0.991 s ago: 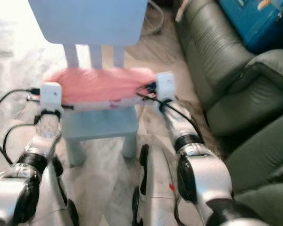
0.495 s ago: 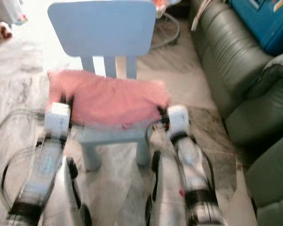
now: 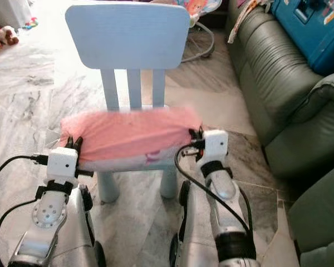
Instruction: Move the pillow to the sofa
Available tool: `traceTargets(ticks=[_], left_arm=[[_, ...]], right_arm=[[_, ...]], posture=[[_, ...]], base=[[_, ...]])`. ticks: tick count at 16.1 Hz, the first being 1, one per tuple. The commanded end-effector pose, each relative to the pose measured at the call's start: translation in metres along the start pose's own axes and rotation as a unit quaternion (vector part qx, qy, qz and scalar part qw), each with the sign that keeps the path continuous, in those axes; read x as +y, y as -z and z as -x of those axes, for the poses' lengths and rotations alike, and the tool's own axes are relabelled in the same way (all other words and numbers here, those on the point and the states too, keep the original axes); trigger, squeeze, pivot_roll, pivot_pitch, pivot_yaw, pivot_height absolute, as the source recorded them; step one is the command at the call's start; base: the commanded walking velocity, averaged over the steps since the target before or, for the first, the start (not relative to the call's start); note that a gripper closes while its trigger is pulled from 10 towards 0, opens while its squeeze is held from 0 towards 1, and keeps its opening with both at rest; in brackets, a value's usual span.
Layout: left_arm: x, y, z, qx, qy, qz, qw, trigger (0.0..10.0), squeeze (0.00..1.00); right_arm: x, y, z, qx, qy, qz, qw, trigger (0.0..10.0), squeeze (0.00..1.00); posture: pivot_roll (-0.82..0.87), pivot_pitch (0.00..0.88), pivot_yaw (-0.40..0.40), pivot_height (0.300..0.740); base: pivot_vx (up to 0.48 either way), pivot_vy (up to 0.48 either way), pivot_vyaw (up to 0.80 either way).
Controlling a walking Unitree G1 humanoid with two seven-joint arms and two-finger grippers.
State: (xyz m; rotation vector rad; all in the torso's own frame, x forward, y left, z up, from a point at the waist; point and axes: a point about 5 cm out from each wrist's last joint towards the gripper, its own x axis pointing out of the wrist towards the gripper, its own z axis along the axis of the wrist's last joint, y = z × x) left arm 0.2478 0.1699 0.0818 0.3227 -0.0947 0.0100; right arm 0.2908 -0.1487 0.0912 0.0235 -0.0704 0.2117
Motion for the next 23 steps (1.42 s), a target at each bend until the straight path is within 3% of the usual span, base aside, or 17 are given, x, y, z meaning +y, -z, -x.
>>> traceTargets(ticks=[1, 4, 6, 9, 23], left_arm=[[0.002, -0.003, -0.001, -0.003, -0.004, 0.006, 1.0, 10.0, 0.0], [-0.002, -0.005, 0.001, -0.005, 0.013, 0.004, 1.0, 10.0, 0.0], [-0.004, -0.008, -0.003, -0.007, 0.044, 0.028, 0.999, 10.0, 0.0], [0.0, -0.007, -0.01, -0.005, 0.028, 0.018, 0.999, 10.0, 0.0], [0.0, -0.007, -0.01, -0.005, 0.028, 0.018, 0.999, 10.0, 0.0]], right_arm=[[-0.007, -0.004, 0.001, -0.004, 0.014, -0.006, 1.0, 10.0, 0.0], [-0.003, -0.002, 0.004, 0.002, 0.01, -0.012, 1.0, 10.0, 0.0], [0.001, -0.003, 0.002, 0.006, 0.0, -0.013, 1.0, 10.0, 0.0], [0.002, -0.004, -0.004, 0.005, -0.005, -0.015, 1.0, 10.0, 0.0], [0.002, -0.004, -0.004, 0.005, -0.005, -0.015, 1.0, 10.0, 0.0]], posture=[[0.07, 0.0, -0.077, 0.511], [0.06, 0.0, -0.073, 0.545], [0.05, 0.0, -0.064, 0.569], [0.05, 0.0, -0.06, 0.599], [0.05, 0.0, -0.06, 0.599]], base=[[0.0, 0.0, 0.0], [0.0, 0.0, 0.0], [0.0, 0.0, 0.0], [0.0, 0.0, 0.0], [0.0, 0.0, 0.0]])
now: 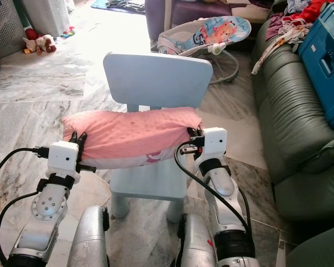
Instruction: Move the pillow to the sofa
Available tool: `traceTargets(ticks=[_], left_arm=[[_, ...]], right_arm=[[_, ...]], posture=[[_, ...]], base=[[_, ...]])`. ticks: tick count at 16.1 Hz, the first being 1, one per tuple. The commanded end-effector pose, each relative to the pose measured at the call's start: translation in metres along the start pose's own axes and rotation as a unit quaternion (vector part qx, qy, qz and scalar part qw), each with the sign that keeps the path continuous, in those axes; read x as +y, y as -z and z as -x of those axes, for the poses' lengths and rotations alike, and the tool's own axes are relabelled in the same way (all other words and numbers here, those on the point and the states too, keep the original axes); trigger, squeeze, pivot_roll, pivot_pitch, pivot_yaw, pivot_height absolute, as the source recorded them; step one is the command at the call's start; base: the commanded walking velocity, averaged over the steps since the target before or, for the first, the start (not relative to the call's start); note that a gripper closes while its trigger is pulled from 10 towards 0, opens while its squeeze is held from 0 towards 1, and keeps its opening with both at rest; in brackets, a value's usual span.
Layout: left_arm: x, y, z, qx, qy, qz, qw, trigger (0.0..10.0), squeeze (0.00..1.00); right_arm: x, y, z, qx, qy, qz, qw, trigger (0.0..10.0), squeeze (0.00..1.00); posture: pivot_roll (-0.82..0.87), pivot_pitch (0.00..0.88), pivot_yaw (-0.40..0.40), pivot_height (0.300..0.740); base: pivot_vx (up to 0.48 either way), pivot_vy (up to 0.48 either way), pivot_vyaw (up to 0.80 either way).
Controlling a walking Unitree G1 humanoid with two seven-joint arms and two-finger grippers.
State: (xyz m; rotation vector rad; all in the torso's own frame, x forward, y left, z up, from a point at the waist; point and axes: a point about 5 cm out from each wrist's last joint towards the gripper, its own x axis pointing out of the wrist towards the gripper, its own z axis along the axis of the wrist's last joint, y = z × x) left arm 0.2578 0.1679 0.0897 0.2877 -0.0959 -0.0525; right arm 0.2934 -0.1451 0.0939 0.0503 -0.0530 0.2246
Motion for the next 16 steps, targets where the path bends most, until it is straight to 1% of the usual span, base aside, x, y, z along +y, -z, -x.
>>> traceTargets(ticks=[1, 2, 3, 4, 5, 6, 7, 8, 9, 10, 11, 13, 16], left_arm=[[0.0, 0.0, 0.001, 0.001, -0.002, -0.001, 1.0, 10.0, 0.0], [-0.007, -0.002, -0.007, 0.002, -0.001, 0.01, 1.0, 10.0, 0.0], [-0.017, -0.003, -0.013, 0.004, 0.005, 0.022, 1.0, 10.0, 0.0], [-0.019, -0.003, -0.015, 0.006, 0.007, 0.024, 1.0, 10.0, 0.0], [-0.019, -0.002, -0.014, 0.008, 0.007, 0.024, 1.0, 10.0, 0.0], [-0.019, -0.002, -0.014, 0.01, 0.006, 0.024, 1.0, 10.0, 0.0], [-0.019, -0.001, -0.014, 0.012, 0.006, 0.025, 1.0, 10.0, 0.0], [-0.019, 0.0, -0.014, 0.013, 0.006, 0.025, 1.0, 10.0, 0.0], [-0.02, 0.0, -0.015, 0.013, 0.006, 0.025, 1.0, 10.0, 0.0], [-0.02, 0.0, -0.015, 0.013, 0.007, 0.025, 1.0, 10.0, 0.0], [-0.02, 0.0, -0.015, 0.013, 0.007, 0.025, 1.0, 10.0, 0.0], [-0.022, 0.001, -0.015, 0.016, 0.01, 0.026, 0.999, 10.0, 0.0], [-0.025, 0.003, -0.015, 0.022, 0.017, 0.027, 0.999, 10.0, 0.0]], right_arm=[[-0.001, -0.002, -0.001, -0.003, 0.001, -0.001, 1.0, 10.0, 0.0], [-0.002, -0.01, -0.006, -0.015, 0.01, 0.004, 1.0, 10.0, 0.0], [-0.003, -0.021, -0.012, -0.029, 0.023, 0.01, 0.999, 10.0, 0.0], [-0.005, -0.021, -0.013, -0.029, 0.037, 0.014, 0.999, 10.0, 0.0], [-0.006, -0.021, -0.013, -0.027, 0.042, 0.026, 0.998, 10.0, 0.0], [-0.007, -0.02, -0.013, -0.021, 0.059, 0.035, 0.997, 10.0, 0.0], [-0.011, -0.017, -0.015, -0.007, 0.089, 0.046, 0.995, 10.0, 0.0], [-0.008, -0.019, -0.014, -0.019, 0.063, 0.037, 0.997, 10.0, 0.0], [-0.007, -0.021, -0.013, -0.027, 0.055, 0.035, 0.998, 10.0, 0.0], [-0.009, -0.022, -0.014, -0.026, 0.065, 0.04, 0.997, 10.0, 0.0], [-0.009, -0.022, -0.014, -0.026, 0.065, 0.04, 0.997, 10.0, 0.0], [-0.018, -0.024, -0.014, -0.025, 0.091, 0.048, 0.994, 10.0, 0.0], [-0.02, -0.025, -0.013, -0.026, 0.097, 0.049, 0.994, 10.0, 0.0]], posture=[[0.05, 0.0, -0.06, 0.599], [0.01, 0.0, -0.053, 0.608], [0.01, 0.0, -0.052, 0.617], [0.01, 0.0, -0.051, 0.632], [0.01, 0.0, -0.051, 0.64], [0.01, 0.0, -0.05, 0.64], [0.01, 0.0, -0.05, 0.64], [0.01, 0.0, -0.049, 0.64], [0.01, 0.0, -0.049, 0.64], [0.01, 0.0, -0.049, 0.654], [0.01, 0.0, -0.049, 0.654], [0.01, 0.0, -0.047, 0.679], [0.0, 0.0, -0.048, 0.708]], base=[[0.0, 0.0, 0.0], [0.0, 0.0, 0.0], [0.0, 0.0, 0.0], [0.0, 0.0, 0.0], [0.0, 0.0, 0.0], [0.0, 0.0, 0.0], [0.0, 0.0, 0.0], [0.0, 0.0, 0.0], [0.0, 0.0, 0.0], [0.0, 0.0, 0.0], [0.0, 0.0, 0.0], [0.0, 0.0, 0.0], [0.0, 0.0, 0.0]])
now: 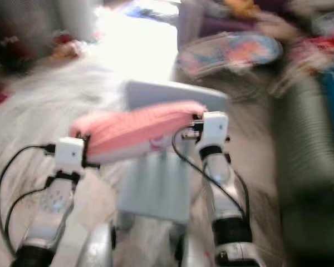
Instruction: Move the pillow to the sofa
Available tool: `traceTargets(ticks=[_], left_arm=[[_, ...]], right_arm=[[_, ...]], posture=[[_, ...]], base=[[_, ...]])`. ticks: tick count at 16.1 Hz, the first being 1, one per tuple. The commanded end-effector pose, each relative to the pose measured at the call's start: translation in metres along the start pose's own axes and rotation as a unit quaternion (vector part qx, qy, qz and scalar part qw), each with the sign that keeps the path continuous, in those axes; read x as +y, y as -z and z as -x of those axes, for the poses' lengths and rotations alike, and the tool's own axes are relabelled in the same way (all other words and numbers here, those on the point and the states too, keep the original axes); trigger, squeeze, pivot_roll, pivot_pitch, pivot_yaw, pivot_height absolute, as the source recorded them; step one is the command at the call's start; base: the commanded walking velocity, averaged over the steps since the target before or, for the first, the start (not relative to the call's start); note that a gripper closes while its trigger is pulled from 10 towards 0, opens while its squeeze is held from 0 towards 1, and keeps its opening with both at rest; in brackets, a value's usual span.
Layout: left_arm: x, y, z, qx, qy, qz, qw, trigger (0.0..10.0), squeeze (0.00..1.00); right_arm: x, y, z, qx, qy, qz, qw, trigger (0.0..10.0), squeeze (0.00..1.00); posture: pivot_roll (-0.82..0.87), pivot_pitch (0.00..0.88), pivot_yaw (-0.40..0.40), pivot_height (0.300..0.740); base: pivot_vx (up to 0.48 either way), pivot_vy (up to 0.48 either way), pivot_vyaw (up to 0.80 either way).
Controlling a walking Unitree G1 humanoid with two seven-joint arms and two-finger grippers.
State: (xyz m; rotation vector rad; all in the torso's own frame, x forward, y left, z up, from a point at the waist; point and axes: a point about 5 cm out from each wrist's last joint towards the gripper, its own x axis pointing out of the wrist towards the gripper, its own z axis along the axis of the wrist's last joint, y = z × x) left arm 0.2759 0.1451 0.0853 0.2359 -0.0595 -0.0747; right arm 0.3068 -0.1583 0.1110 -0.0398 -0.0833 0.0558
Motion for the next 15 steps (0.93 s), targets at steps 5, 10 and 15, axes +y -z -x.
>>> traceTargets(ticks=[5, 10, 15], left_arm=[[-0.0046, 0.0076, 0.0022, 0.023, 0.005, -0.007, 1.0, 10.0, 0.0], [-0.0073, 0.0074, 0.0027, 0.028, 0.007, -0.024, 0.999, 10.0, 0.0], [-0.0128, 0.0032, 0.0065, 0.019, 0.033, 0.005, 0.999, 10.0, 0.0]], right_arm=[[-0.0052, -0.0075, -0.0027, -0.015, 0.018, 0.0, 1.0, 10.0, 0.0], [-0.0079, -0.0076, -0.0023, -0.016, 0.027, 0.004, 0.999, 10.0, 0.0], [-0.0095, -0.0024, 0.0037, -0.005, 0.035, -0.005, 0.999, 10.0, 0.0]], posture=[[0.0, 0.0, -0.05, 0.74], [0.0, 0.0, -0.049, 0.74], [0.01, 0.0, -0.056, 0.74]], base=[[0.0, 0.0, 0.0], [0.0, 0.0, 0.0], [0.0, 0.0, 0.0]])
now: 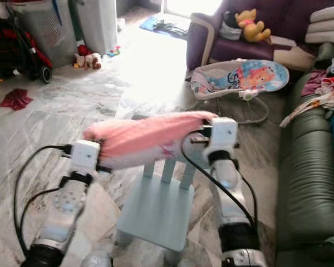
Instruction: Move the pillow to the sofa
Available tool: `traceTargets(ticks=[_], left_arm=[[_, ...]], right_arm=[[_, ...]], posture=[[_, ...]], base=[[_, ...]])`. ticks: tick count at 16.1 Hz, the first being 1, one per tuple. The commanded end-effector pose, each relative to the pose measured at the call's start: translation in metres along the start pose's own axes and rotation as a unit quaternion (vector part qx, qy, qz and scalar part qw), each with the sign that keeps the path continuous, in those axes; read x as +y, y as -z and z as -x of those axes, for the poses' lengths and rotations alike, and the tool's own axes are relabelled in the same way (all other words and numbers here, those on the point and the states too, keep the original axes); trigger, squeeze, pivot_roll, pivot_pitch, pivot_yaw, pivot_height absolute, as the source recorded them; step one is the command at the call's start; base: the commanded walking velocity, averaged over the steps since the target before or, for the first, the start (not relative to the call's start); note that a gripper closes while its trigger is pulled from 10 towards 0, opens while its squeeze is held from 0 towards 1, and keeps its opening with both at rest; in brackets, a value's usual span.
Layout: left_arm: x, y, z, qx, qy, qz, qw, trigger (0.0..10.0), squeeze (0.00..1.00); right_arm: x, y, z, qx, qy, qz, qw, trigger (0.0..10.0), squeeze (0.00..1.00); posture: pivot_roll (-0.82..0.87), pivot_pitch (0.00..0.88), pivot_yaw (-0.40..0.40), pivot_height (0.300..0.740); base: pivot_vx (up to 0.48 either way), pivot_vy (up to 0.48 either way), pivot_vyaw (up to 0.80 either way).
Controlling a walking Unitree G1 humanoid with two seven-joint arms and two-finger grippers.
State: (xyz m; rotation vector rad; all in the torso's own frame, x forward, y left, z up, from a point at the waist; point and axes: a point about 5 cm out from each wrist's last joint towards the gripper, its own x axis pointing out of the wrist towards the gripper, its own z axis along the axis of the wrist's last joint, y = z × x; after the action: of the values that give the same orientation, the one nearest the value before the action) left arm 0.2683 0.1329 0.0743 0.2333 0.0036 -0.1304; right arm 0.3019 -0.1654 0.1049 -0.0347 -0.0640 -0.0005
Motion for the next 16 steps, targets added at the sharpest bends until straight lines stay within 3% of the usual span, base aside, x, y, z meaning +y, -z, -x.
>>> traceTargets(ticks=[1, 6, 8, 13, 16], left_arm=[[0.001, -0.006, 0.002, -0.009, 0.006, 0.006, 1.0, 10.0, 0.0], [-0.002, -0.008, 0.017, 0.006, 0.025, 0.027, 0.999, 10.0, 0.0], [-0.001, -0.011, 0.019, 0.008, 0.03, 0.029, 0.999, 10.0, 0.0], [0.0, -0.015, 0.025, 0.018, 0.042, 0.03, 0.999, 10.0, 0.0], [0.0, -0.016, 0.026, 0.023, 0.046, 0.031, 0.998, 10.0, 0.0]], right_arm=[[-0.002, -0.006, 0.001, -0.011, 0.007, -0.009, 1.0, 10.0, 0.0], [-0.008, 0.009, 0.021, 0.028, 0.022, -0.021, 0.999, 10.0, 0.0], [-0.009, 0.01, 0.024, 0.035, 0.026, -0.026, 0.999, 10.0, 0.0], [-0.013, 0.01, 0.026, 0.044, 0.034, -0.033, 0.998, 10.0, 0.0], [-0.014, 0.01, 0.025, 0.047, 0.035, -0.032, 0.998, 10.0, 0.0]], posture=[[0.0, 0.0, -0.06, 0.74], [0.0, 0.0, -0.06, 0.74], [0.01, 0.0, -0.064, 0.74], [0.01, 0.0, -0.056, 0.74], [0.01, 0.0, -0.055, 0.74]], base=[[0.0, 0.0, 0.0], [0.0, 0.0, 0.0], [0.0, 0.0, 0.0], [0.0, 0.0, -0.57], [-0.189, 0.0, 0.0]])
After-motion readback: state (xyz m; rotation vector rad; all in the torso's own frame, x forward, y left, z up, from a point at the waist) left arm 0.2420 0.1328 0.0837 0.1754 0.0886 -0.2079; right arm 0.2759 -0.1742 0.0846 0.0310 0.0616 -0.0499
